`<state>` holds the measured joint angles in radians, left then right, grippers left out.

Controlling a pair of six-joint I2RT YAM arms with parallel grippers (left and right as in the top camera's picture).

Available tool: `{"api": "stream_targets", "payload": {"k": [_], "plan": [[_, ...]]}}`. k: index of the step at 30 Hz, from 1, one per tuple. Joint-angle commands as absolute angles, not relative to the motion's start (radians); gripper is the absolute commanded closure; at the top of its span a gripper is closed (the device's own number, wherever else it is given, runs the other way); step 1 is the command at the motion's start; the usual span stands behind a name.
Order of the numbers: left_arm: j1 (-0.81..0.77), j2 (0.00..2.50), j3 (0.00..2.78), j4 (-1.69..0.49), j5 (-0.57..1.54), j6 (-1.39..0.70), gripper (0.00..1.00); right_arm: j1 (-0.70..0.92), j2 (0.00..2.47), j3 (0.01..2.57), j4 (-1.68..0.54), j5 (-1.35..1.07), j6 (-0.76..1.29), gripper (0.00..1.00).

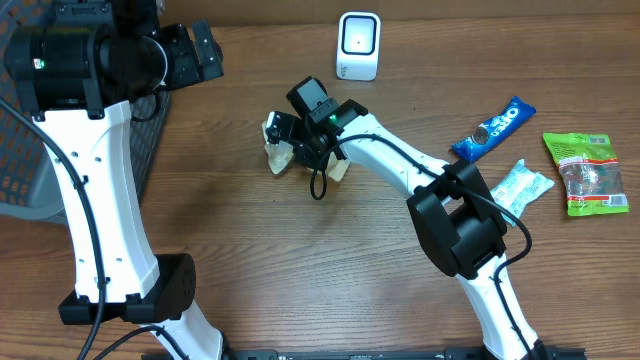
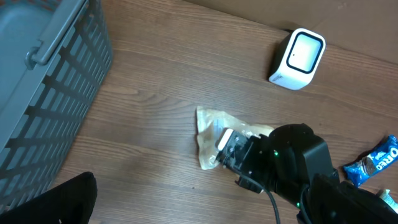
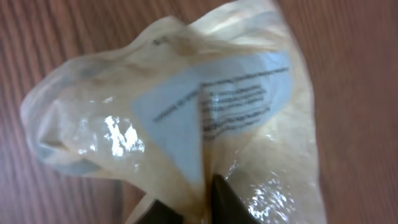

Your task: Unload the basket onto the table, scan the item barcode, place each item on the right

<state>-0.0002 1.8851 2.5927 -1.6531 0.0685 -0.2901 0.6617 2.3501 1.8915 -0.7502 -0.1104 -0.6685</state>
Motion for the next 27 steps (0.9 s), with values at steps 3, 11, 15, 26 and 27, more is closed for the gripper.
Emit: {"api": "stream_targets", "payload": {"k": [3, 11, 15, 26, 27], "plan": [[-0.007, 1.88, 2.606, -1.65, 0.071, -0.303, 0.0, 0.659, 2.334, 1.939, -0.931, -0.252, -0.384, 0.96], [-0.007, 1.88, 2.606, -1.65, 0.071, -0.303, 0.0, 0.568, 2.25, 2.113, -1.312, -0.737, -0.385, 0.96], [-0.007, 1.88, 2.606, -1.65, 0.071, -0.303, 0.0, 0.476, 2.218, 2.145, -1.448, -0.907, -0.446, 0.96], [-0.007, 1.88, 2.606, -1.65, 0.071, -0.303, 0.0, 0.179, 2.212, 2.141, -1.694, -1.493, -0.683, 0.96], [-0.007, 1.88, 2.606, -1.65, 0.071, -0.303, 0.0, 0.163, 2.212, 2.141, -1.694, -1.541, -0.671, 0.96]]}}
